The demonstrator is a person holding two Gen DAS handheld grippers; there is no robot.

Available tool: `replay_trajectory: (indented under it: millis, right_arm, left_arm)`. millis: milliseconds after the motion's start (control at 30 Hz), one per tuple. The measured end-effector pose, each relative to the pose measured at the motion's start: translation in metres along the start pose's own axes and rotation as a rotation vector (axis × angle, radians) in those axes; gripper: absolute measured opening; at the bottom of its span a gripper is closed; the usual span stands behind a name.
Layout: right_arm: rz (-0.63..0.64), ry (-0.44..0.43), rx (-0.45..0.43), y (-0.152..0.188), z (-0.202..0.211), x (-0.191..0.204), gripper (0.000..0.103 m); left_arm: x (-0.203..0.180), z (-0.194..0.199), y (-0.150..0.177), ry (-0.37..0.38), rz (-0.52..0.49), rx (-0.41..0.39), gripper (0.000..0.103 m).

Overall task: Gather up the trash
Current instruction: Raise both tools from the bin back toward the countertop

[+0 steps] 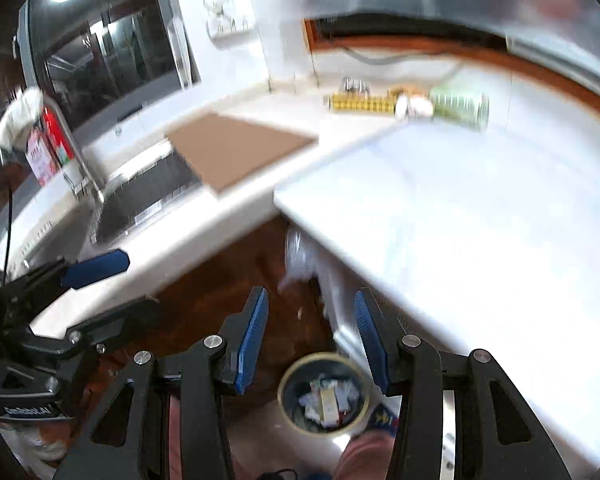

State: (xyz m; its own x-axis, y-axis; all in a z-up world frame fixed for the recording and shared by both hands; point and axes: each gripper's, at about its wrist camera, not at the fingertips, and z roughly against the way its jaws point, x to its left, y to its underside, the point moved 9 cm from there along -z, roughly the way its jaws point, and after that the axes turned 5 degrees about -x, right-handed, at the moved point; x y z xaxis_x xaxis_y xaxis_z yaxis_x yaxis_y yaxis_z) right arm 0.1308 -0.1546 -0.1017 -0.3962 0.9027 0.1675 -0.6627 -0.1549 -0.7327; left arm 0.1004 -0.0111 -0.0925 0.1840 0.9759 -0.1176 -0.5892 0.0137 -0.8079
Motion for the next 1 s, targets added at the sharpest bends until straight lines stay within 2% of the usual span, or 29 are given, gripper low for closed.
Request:
replay_trajectory:
  millis: [100,200,267,433,600,800,1000]
  right_arm:
    - [0.014,0.010,-0.040,-0.048,0.009,-0.013,0.046]
    - [0.044,0.044,-0.081,-0.100,0.010,-0.034,0.055]
    - [0.067,0.068,-0.108,-0.135,0.007,-0.052,0.056]
    - [0.094,0.134,-0.107,-0.221,-0.034,-0.114,0.056]
    - [0.084,0.177,-0.005,-0.286,-0.115,-0.194,0.056]
    - [0.129,0.202,0.113,-0.305,-0.196,-0.247,0.056]
    - [0.212,0.214,0.208,-0.296,-0.245,-0.263,0.057]
  left_arm:
    - [0.000,0.000,-0.038,-0.014,-0.044,-0.033,0.071]
    - [-0.003,-0.008,-0.074,-0.021,-0.080,-0.054,0.071]
    - [-0.004,-0.018,-0.095,-0.038,-0.098,-0.070,0.071]
    - [-0.002,-0.064,-0.139,-0.080,-0.135,-0.073,0.071]
    - [0.011,-0.140,-0.178,-0.108,-0.120,-0.019,0.071]
    - [0.028,-0.223,-0.201,-0.148,-0.122,0.044,0.071]
    - [0.042,-0.291,-0.215,-0.162,-0.159,0.090,0.071]
